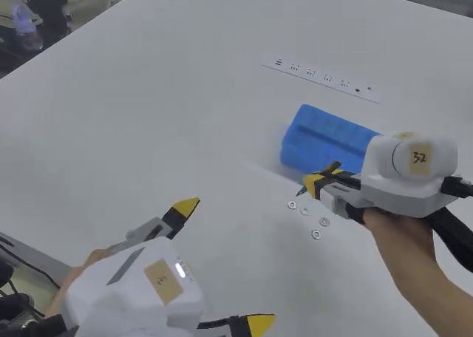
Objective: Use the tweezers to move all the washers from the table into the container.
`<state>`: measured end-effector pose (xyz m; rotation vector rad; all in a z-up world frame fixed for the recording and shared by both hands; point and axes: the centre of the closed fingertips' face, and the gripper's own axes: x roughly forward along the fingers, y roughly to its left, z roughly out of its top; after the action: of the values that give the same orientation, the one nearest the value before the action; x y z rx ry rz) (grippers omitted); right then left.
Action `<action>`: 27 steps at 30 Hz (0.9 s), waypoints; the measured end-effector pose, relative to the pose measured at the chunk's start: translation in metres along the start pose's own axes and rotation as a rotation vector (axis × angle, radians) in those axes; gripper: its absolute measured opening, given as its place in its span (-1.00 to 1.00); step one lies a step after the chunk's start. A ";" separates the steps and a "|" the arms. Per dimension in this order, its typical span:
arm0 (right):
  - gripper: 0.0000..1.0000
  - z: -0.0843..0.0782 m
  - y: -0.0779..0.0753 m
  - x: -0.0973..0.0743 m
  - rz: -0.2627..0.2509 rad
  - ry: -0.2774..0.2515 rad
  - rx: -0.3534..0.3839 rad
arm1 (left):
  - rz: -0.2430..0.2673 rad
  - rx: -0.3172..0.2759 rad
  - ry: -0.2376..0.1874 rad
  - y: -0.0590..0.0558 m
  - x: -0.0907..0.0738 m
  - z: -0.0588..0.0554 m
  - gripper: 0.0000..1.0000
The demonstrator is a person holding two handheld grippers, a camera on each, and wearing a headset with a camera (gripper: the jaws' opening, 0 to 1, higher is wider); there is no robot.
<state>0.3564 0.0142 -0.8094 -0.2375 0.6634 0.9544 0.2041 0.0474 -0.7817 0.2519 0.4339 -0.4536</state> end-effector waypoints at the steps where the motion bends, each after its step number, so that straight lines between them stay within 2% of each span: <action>1: -0.91 -0.002 0.000 0.001 -0.001 0.005 0.000 | 0.000 0.001 0.000 0.000 0.000 0.000 0.94; 7: -0.91 -0.007 0.000 0.004 -0.003 0.022 0.002 | 0.004 0.009 0.001 0.000 0.000 0.000 0.98; 13: -0.91 -0.010 -0.006 0.011 -0.012 0.036 -0.011 | 0.002 0.010 0.013 0.000 0.000 -0.003 0.98; 15: -0.91 -0.012 -0.005 0.012 -0.006 0.046 -0.004 | 0.003 0.008 0.013 0.001 0.000 -0.003 0.98; 24: -0.91 -0.006 -0.001 0.012 -0.005 0.036 -0.001 | 0.002 0.017 0.016 0.002 0.000 -0.004 0.98; 27: -0.91 -0.012 0.000 0.016 -0.004 0.058 -0.013 | 0.004 0.020 0.020 0.002 0.000 -0.005 0.97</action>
<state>0.3582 0.0196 -0.8284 -0.2792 0.7096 0.9509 0.2032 0.0513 -0.7858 0.2769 0.4482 -0.4518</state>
